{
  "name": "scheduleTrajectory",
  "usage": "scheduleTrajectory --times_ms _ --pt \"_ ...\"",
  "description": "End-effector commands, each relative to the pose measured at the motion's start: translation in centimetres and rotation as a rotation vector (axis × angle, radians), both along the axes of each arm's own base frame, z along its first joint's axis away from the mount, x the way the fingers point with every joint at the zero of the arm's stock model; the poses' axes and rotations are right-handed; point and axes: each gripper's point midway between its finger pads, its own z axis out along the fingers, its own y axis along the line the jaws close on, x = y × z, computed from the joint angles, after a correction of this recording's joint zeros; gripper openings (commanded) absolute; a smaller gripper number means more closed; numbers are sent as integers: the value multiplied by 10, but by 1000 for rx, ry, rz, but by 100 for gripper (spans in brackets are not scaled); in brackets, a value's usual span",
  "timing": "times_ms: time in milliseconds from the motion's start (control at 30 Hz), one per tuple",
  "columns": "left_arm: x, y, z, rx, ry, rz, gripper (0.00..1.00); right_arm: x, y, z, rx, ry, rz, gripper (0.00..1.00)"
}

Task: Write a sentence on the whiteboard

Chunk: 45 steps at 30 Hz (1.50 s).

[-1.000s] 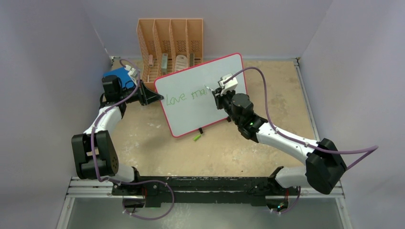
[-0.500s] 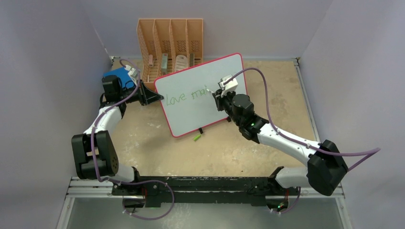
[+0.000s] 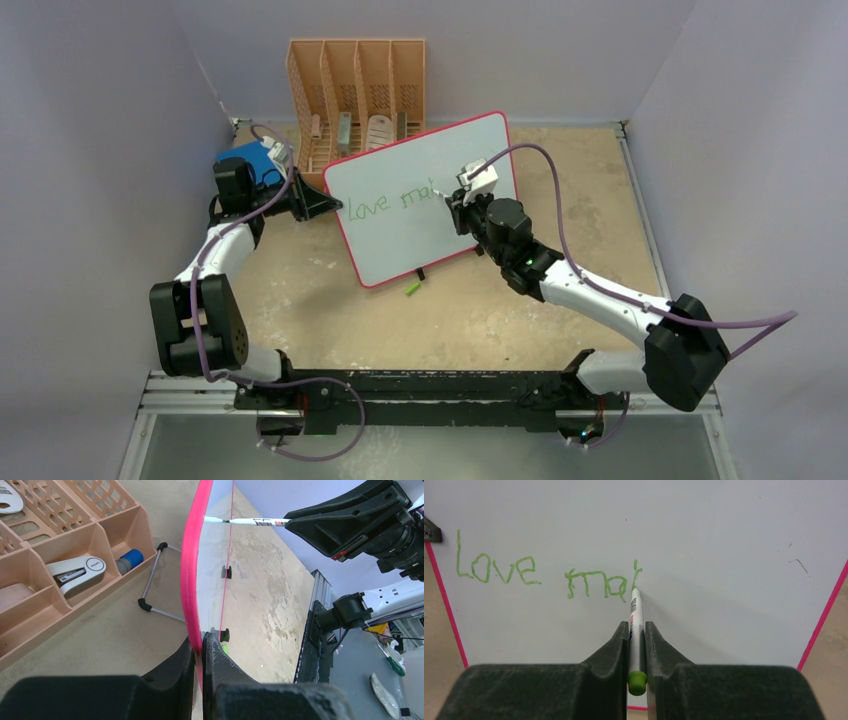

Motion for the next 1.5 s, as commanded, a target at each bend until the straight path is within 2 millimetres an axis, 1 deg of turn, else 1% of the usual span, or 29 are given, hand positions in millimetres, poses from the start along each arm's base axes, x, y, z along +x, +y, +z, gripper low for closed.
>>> scheduleTrajectory --times_ms 0,300,467,800,1067,1167,1267,1467 --pt "4 0 22 38 -135 -9 0 1 4 25 64 -48 15 0" --pt "4 -1 22 38 -137 -11 0 8 4 30 64 -66 -6 0" --pt "4 0 22 39 -137 -8 0 8 0 23 46 -57 -25 0" --pt "3 0 22 40 -137 -9 0 2 -16 8 26 -26 -71 0" --pt "3 0 23 41 -139 -8 0 0 -19 2 22 -7 -81 0" --pt "3 0 22 41 -138 -9 0 -1 -17 7 33 -15 -68 0" --pt "3 0 22 41 -137 -7 0 -3 -16 18 52 -34 -52 0" --pt "4 0 22 43 -138 -6 0 -4 -18 37 83 -73 -53 0"
